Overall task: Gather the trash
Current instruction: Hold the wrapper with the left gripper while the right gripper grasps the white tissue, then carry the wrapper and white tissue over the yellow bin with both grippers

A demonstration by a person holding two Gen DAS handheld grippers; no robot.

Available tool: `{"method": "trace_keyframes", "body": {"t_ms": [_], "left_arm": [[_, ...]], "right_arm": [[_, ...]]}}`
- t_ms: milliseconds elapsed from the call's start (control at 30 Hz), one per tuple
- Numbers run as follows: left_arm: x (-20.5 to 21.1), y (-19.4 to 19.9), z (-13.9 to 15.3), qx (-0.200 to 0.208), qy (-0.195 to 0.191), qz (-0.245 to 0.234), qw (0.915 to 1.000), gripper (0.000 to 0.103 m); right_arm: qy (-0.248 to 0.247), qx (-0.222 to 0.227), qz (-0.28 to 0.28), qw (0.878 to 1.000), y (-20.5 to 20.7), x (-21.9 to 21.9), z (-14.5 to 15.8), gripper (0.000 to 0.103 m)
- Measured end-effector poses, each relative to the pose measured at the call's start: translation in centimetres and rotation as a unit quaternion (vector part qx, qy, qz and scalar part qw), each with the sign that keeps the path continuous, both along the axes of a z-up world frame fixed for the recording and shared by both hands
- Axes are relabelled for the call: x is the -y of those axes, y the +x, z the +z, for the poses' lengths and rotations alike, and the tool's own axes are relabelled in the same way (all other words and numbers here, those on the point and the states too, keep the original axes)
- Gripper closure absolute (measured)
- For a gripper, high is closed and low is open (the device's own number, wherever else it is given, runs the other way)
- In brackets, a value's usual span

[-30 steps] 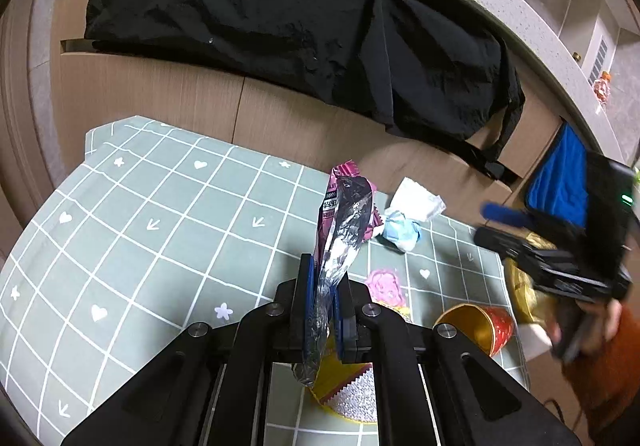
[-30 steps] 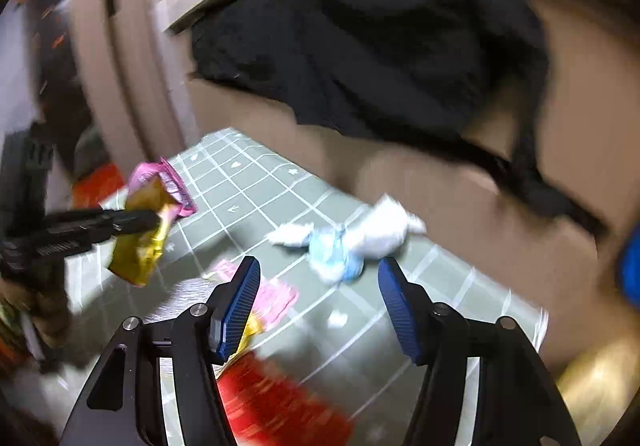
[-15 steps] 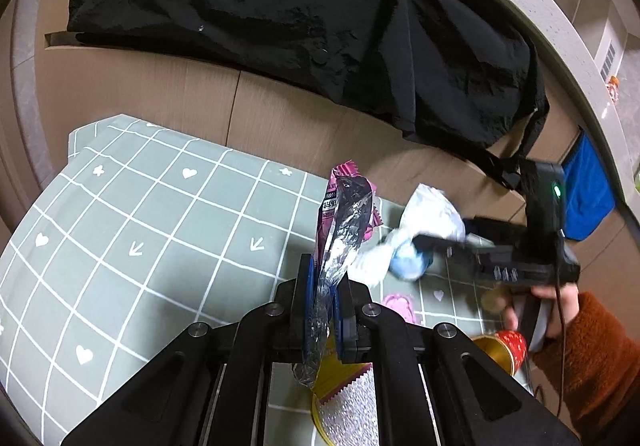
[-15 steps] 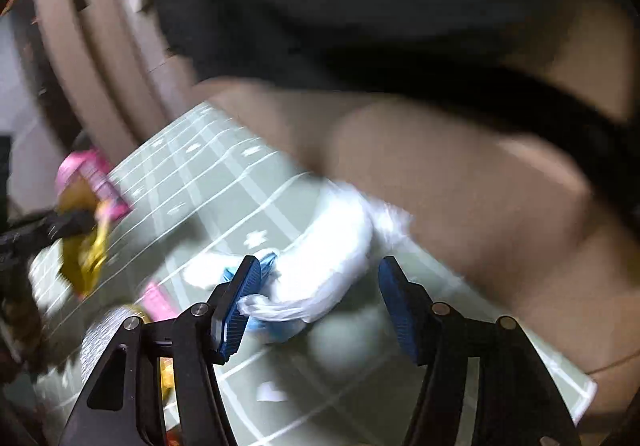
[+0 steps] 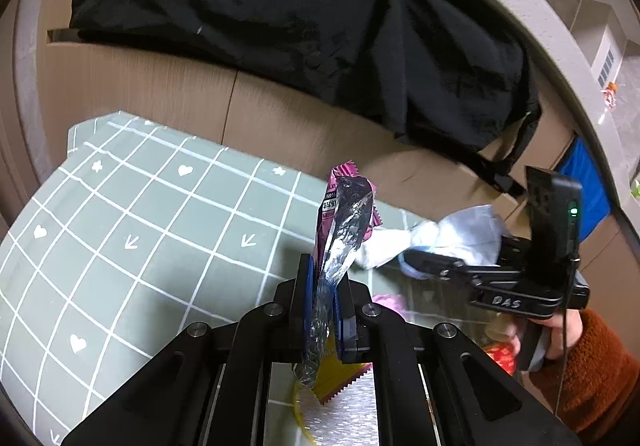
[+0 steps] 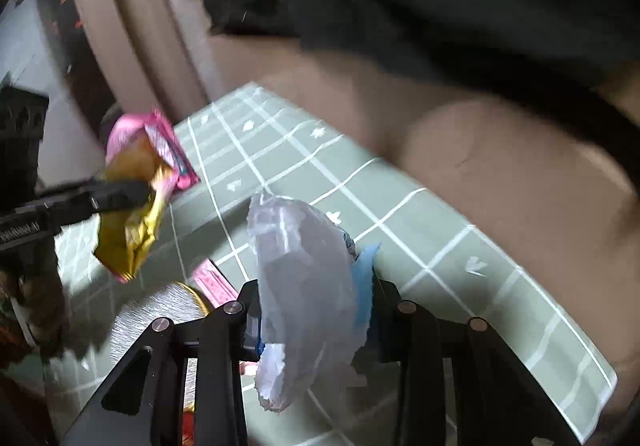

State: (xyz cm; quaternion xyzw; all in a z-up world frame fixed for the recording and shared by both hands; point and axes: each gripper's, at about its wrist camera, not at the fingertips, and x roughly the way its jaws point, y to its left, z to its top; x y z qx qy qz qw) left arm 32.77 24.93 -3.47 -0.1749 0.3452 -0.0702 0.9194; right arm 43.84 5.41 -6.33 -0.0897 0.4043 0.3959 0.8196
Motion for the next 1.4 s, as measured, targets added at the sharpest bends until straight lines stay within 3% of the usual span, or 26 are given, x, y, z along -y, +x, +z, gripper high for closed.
{"method": "trace_keyframes", "body": {"t_ms": [167,367,633,1133,1400], "left_arm": [[2.3,-0.9,3.4,0.042,0.019,0.000,0.9989,0.094],[6.6,-2.6,7.6,0.090,0.051,-0.005,0.9946,0.094],[13.7,-4.8,11.7,0.143,0.076,-0.034,0.9861,0.094],[27.3,-4.8,14.7,0.188,0.057,-0.146,0.9696,0.094],[32.6,-4.7,15.3,0.209,0.057,-0.162,0.9627,0.094]], "right_arm": [[0.028,0.028,-0.046,0.998,-2.5,3.4,4.3,0.070],[0.027,0.089,-0.057,0.994,-7.3,6.2,9.4,0.070],[0.033,0.155,-0.115,0.981,-12.3,12.9,14.2,0.070],[0.048,0.202,-0.246,0.947,-16.9,26.0,17.4,0.070],[0.045,0.215,-0.294,0.930,-18.4,31.0,17.4,0.070]]}}
